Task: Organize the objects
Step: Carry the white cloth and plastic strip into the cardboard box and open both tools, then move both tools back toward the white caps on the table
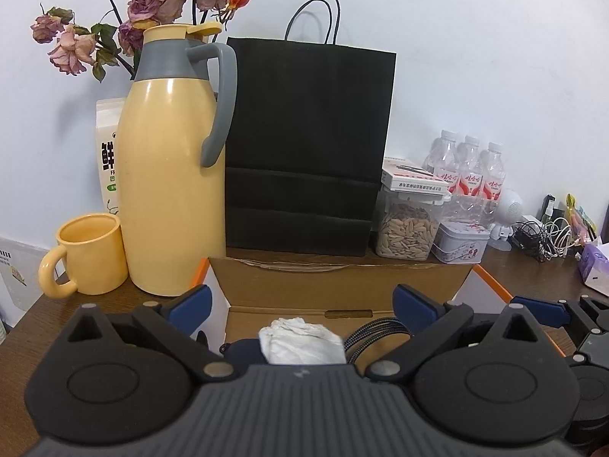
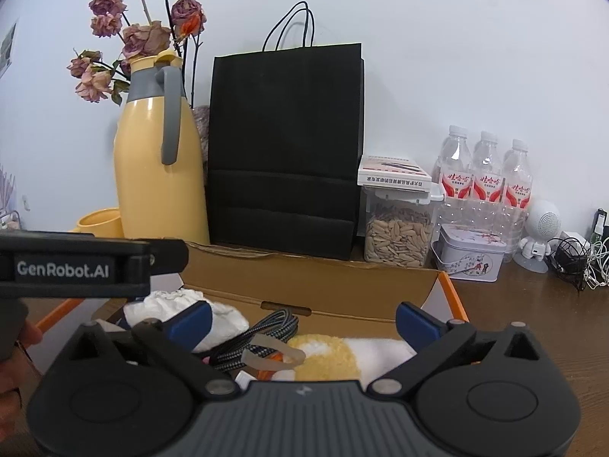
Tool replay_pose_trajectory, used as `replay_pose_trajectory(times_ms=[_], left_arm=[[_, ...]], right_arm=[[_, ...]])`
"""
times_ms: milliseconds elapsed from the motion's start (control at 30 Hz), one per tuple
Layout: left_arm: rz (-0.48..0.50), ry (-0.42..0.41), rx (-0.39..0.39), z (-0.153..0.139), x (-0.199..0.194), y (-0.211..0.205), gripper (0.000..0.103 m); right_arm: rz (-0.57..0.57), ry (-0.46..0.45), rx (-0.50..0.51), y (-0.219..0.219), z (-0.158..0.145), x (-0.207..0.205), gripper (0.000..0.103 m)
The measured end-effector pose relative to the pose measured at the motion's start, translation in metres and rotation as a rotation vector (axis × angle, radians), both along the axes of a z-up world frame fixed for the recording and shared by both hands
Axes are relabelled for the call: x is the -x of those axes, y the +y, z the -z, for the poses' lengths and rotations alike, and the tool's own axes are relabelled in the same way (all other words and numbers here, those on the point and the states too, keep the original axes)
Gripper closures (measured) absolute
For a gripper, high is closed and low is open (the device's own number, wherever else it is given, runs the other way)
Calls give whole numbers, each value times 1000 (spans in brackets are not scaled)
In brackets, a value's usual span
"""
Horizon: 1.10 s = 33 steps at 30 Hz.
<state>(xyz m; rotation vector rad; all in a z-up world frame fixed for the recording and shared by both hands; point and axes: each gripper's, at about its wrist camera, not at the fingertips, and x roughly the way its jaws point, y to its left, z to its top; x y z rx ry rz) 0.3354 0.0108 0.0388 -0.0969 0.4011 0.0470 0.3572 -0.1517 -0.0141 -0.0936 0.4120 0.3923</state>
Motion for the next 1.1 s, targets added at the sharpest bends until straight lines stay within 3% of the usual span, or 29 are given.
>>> replay_pose_trajectory(times_ms=[367,700,1100], left_arm=[[3,-29,-3,-8,34,-1,0],[12,-25,-5,-11,100,8,0],[21,124,-28,37,150,13,0]], right_arm=[[-13,-19,19,-8,-6,24,0],[-35,-32,40,-35,-11,80,0],[-53,139,160,-68,45,135,1]])
